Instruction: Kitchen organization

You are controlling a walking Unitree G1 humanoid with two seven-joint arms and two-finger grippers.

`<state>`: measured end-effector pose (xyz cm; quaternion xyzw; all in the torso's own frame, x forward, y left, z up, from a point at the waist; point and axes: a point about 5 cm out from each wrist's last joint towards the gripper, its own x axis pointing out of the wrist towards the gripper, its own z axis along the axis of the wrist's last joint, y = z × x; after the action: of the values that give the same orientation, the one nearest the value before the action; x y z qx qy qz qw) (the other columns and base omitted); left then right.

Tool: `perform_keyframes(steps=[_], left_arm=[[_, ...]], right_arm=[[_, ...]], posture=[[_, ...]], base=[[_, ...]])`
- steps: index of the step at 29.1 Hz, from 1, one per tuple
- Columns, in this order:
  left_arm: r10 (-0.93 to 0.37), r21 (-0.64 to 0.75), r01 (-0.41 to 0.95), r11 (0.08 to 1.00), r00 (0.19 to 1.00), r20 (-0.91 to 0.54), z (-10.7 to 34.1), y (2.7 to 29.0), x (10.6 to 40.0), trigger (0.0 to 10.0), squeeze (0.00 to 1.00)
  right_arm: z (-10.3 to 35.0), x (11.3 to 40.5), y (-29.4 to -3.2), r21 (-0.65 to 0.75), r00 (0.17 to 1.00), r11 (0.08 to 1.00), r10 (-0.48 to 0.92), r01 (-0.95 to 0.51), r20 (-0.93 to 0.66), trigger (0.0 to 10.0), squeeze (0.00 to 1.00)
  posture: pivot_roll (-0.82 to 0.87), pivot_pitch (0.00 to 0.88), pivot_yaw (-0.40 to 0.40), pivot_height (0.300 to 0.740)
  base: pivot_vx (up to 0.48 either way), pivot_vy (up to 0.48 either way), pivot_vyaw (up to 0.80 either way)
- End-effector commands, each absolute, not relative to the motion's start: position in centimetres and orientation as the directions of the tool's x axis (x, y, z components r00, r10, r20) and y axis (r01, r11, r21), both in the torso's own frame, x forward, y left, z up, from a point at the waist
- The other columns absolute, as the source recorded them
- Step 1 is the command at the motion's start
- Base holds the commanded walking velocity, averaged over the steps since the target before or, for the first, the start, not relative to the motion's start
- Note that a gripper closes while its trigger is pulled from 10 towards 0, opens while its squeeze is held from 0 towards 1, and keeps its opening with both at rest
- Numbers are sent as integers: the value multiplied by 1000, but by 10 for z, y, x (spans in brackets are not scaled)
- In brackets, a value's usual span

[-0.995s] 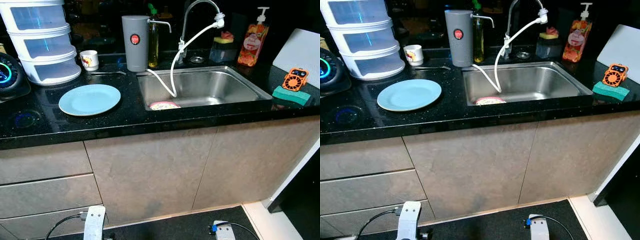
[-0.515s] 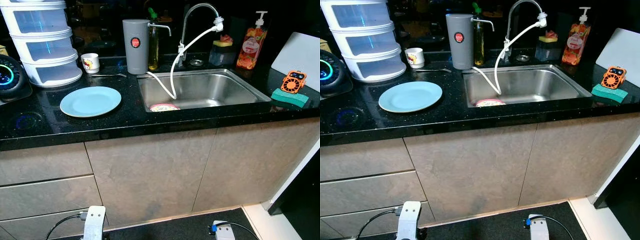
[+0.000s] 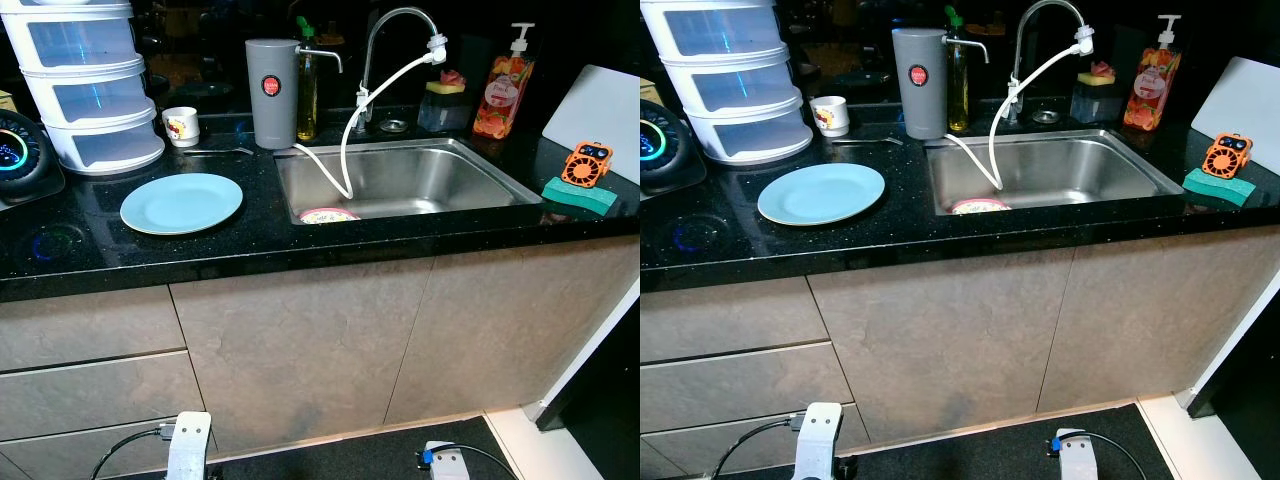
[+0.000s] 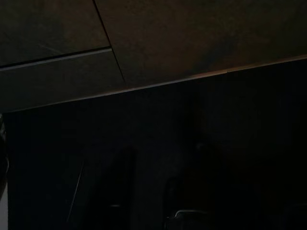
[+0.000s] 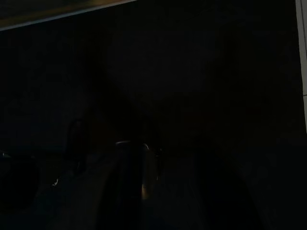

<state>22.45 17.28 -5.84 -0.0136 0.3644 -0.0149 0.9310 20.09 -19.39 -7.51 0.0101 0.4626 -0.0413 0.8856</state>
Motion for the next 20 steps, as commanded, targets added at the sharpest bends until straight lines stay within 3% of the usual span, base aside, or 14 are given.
perform_keyframes(steps=[1,9,10,11,12,14,15,20], left_arm=[[-38,-32,22,999,721,-692,-61,174,220,10000,1000],[-42,-41,19,999,721,-692,-61,174,220,10000,1000],[-43,-42,19,999,721,-691,-61,174,220,2706,1000],[-43,-42,19,999,721,-691,-61,174,220,2706,1000],[-43,-43,18,999,722,-691,-61,174,220,0,761],[-43,-45,17,999,722,-690,-61,174,220,0,761],[-43,-46,15,999,722,-691,-61,174,220,0,0],[-41,-45,13,999,722,-691,-61,174,221,0,0]], right_arm=[[-76,199,-194,-20,565,996,-63,82,-823,10000,1000],[-75,201,-192,-8,567,996,-55,85,-822,10000,1000],[-75,202,-191,12,570,996,-43,92,-820,8627,1000],[-75,202,-191,12,570,996,-43,92,-820,8627,1000],[-75,202,-191,15,572,995,-42,96,-819,1647,231],[-75,202,-191,13,572,995,-45,97,-819,1647,231],[-75,202,-192,9,572,995,-50,100,-819,0,0],[-75,201,-193,5,571,995,-56,105,-819,0,0]], posture=[[-37,37,-14,740],[-36,39,-15,740],[-38,42,-12,740],[-38,42,-12,740],[-38,42,-11,740],[-38,42,-11,740],[-38,45,-11,740],[-38,50,-10,740]], base=[[0,0,0],[0,0,0],[0,0,0],[0,0,0],[0,0,0],[0,0,0],[0,0,0],[0,0,0]])
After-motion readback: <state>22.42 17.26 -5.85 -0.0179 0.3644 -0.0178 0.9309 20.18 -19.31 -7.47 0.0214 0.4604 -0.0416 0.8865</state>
